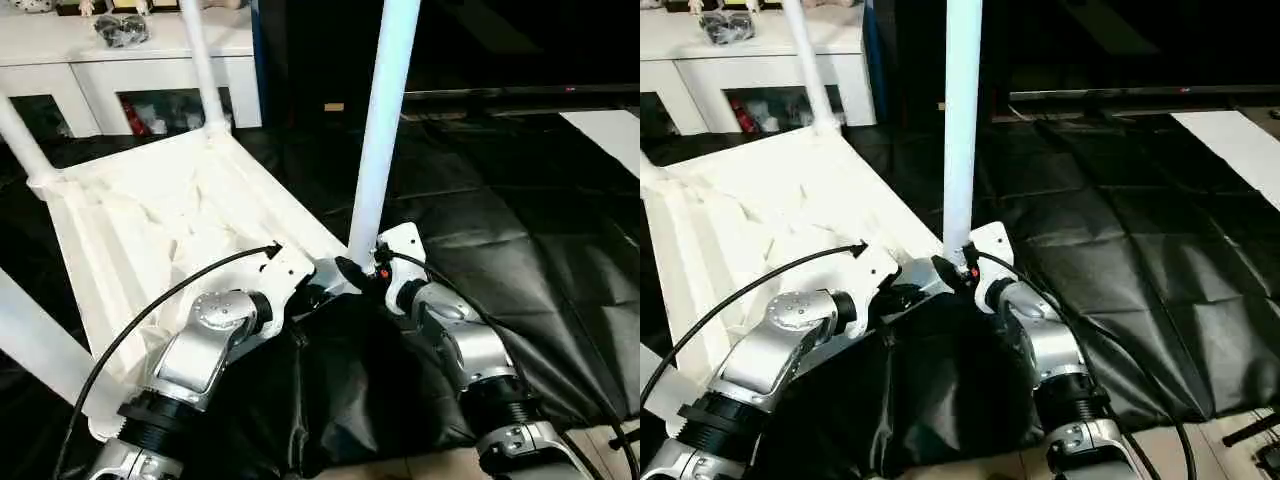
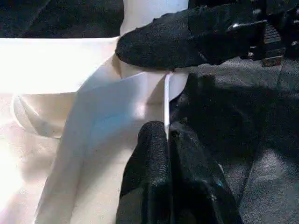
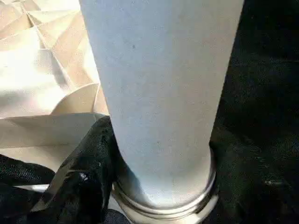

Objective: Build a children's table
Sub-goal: Rotate leg to tighten

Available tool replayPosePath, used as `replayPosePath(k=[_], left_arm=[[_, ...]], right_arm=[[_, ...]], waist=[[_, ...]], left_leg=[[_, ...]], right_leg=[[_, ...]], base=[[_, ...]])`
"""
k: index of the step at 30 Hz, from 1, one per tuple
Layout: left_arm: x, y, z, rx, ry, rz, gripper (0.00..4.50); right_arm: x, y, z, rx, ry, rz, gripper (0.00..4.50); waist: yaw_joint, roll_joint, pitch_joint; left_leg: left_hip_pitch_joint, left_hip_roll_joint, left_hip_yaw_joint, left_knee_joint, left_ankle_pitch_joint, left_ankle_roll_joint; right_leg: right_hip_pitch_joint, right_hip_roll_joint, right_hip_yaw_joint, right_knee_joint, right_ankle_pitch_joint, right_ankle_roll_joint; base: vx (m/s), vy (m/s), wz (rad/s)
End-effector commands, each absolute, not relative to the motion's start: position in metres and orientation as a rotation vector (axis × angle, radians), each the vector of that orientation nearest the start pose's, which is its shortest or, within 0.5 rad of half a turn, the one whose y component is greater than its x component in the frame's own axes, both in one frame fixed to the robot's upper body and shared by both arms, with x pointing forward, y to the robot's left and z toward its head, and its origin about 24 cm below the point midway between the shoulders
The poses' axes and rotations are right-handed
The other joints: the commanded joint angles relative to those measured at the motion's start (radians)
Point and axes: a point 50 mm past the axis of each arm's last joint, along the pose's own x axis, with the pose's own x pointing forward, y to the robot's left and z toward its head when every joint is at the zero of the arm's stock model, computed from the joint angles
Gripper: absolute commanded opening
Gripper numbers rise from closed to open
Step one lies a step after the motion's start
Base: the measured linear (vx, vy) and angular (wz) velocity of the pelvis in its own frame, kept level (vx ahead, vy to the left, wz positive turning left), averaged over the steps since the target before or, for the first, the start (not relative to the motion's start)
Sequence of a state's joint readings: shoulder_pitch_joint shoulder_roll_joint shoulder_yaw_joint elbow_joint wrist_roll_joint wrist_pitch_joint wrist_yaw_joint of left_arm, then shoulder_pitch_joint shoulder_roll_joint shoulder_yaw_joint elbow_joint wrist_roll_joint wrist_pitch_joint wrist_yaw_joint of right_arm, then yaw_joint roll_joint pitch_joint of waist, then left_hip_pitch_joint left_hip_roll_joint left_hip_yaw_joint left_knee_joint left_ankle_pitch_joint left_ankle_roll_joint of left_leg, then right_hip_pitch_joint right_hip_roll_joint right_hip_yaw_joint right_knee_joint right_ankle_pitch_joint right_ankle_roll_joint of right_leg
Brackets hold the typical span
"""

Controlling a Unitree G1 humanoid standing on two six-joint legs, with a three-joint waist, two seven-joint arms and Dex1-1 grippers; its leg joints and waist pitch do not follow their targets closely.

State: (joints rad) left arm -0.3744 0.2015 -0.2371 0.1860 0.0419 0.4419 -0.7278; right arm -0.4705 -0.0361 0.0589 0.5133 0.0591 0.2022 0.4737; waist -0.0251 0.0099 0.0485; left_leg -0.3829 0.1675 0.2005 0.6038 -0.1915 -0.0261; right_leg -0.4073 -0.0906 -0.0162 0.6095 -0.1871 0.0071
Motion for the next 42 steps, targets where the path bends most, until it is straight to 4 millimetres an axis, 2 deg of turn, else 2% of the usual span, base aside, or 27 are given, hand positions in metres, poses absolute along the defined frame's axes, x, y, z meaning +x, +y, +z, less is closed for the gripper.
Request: replayPosePath(k=[1, 2, 6, 8, 10, 11, 13, 15, 17, 19, 20, 27, 34, 42], left_arm=[[0.282, 0.052, 0.061, 0.222, 0.28, -1.133, 0.0], [0.282, 0.055, 0.062, 0.222, 0.279, -1.142, 0.0], [0.277, 0.067, 0.063, 0.213, 0.276, -1.206, 0.0], [0.276, 0.069, 0.063, 0.212, 0.276, -1.216, 0.0], [0.273, 0.076, 0.064, 0.213, 0.281, -1.255, 0.0], [0.273, 0.077, 0.064, 0.213, 0.282, -1.261, 0.0], [0.272, 0.085, 0.065, 0.221, 0.295, -1.293, 0.0], [0.272, 0.087, 0.065, 0.221, 0.297, -1.297, 0.0], [0.271, 0.092, 0.065, 0.221, 0.308, -1.319, 0.0], [0.271, 0.096, 0.066, 0.224, 0.316, -1.331, 0.0], [0.271, 0.098, 0.066, 0.229, 0.322, -1.342, 0.0], [0.268, 0.104, 0.066, 0.23, 0.339, -1.376, 0.0], [0.265, 0.107, 0.067, 0.223, 0.35, -1.396, 0.0], [0.263, 0.108, 0.065, 0.209, 0.354, -1.397, 0.0]], right_arm=[[0.313, -0.048, 0.038, 0.053, 0.27, 0.839, 3.33], [0.313, -0.053, 0.038, 0.049, 0.268, 0.848, 3.4], [0.311, -0.074, 0.039, -0.002, 0.267, 0.898, 3.67], [0.311, -0.077, 0.04, -0.016, 0.268, 0.91, 3.9], [0.308, -0.088, 0.042, -0.042, 0.271, 0.967, 3.9], [0.308, -0.09, 0.043, -0.045, 0.272, 0.977, 3.9], [0.3, -0.103, 0.047, -0.079, 0.291, 1.113, 3.9], [0.298, -0.104, 0.047, -0.085, 0.296, 1.137, 3.9], [0.29, -0.111, 0.047, -0.12, 0.324, 1.236, 3.9], [0.286, -0.115, 0.048, -0.134, 0.342, 1.285, 3.9], [0.284, -0.117, 0.049, -0.142, 0.352, 1.32, 3.9], [0.279, -0.12, 0.05, -0.144, 0.409, 1.423, 3.42], [0.275, -0.119, 0.049, -0.147, 0.428, 1.472, 2.78], [0.27, -0.118, 0.044, -0.119, 0.443, 1.487, 2.59]], waist=[[0.006, -0.004, -0.06], [0.009, -0.003, -0.06], [0.014, 0.0, -0.063], [0.019, 0.0, -0.063], [0.025, 0.002, -0.063], [0.026, 0.001, -0.062], [0.03, 0.001, -0.061], [0.035, 0.002, -0.059], [0.037, 0.0, -0.057], [0.044, -0.001, -0.058], [0.045, -0.004, -0.056], [0.055, -0.01, -0.057], [0.059, -0.011, -0.059], [0.059, -0.01, -0.059]], left_leg=[[0.012, 0.052, -0.028, -0.082, -0.261, 0.023], [0.016, 0.053, -0.026, -0.08, -0.261, 0.026], [0.013, 0.054, -0.026, -0.078, -0.219, 0.045], [0.015, 0.054, -0.023, -0.075, -0.193, 0.058], [0.015, 0.054, -0.024, -0.074, -0.188, 0.064], [0.016, 0.055, -0.023, -0.075, -0.194, 0.069], [0.019, 0.055, -0.023, -0.076, -0.209, 0.064], [0.022, 0.058, -0.022, -0.078, -0.233, 0.059], [0.02, 0.057, -0.023, -0.079, -0.24, 0.049], [0.026, 0.058, -0.022, -0.078, -0.252, 0.049], [0.023, 0.058, -0.022, -0.079, -0.247, 0.05], [0.022, 0.059, -0.023, -0.079, -0.231, 0.044], [0.02, 0.058, -0.022, -0.076, -0.192, 0.06], [0.021, 0.058, -0.022, -0.076, -0.197, 0.053]], right_leg=[[0.034, -0.039, 0.025, -0.08, -0.227, -0.216], [0.032, -0.039, 0.026, -0.081, -0.219, -0.222], [0.039, -0.038, 0.024, -0.071, -0.145, -0.242], [0.04, -0.038, 0.025, -0.068, -0.103, -0.256], [0.043, -0.039, 0.023, -0.066, -0.096, -0.261], [0.042, -0.038, 0.024, -0.068, -0.101, -0.26], [0.041, -0.038, 0.024, -0.07, -0.124, -0.26], [0.038, -0.038, 0.025, -0.071, -0.148, -0.259], [0.039, -0.039, 0.025, -0.073, -0.169, -0.255], [0.036, -0.039, 0.027, -0.076, -0.188, -0.248], [0.038, -0.04, 0.027, -0.076, -0.19, -0.248], [0.036, -0.042, 0.027, -0.073, -0.204, -0.245], [0.039, -0.042, 0.025, -0.068, -0.168, -0.253], [0.038, -0.042, 0.026, -0.068, -0.178, -0.248]], base=[[0.0, 0.0, 0.0], [0.0, 0.0, 0.0], [0.0, 0.0, 0.0], [0.0, 0.0, 0.0], [0.0, 0.0, 0.0], [0.0, 0.0, 0.0], [0.0, 0.0, 0.0], [0.0, 0.0, 0.0], [0.0, 0.0, 0.0], [0.0, 0.0, 0.0], [0.0, 0.0, 0.0], [0.0, 0.0, 0.0], [0.0, 0.0, 0.0], [0.0, 0.0, 0.0]])
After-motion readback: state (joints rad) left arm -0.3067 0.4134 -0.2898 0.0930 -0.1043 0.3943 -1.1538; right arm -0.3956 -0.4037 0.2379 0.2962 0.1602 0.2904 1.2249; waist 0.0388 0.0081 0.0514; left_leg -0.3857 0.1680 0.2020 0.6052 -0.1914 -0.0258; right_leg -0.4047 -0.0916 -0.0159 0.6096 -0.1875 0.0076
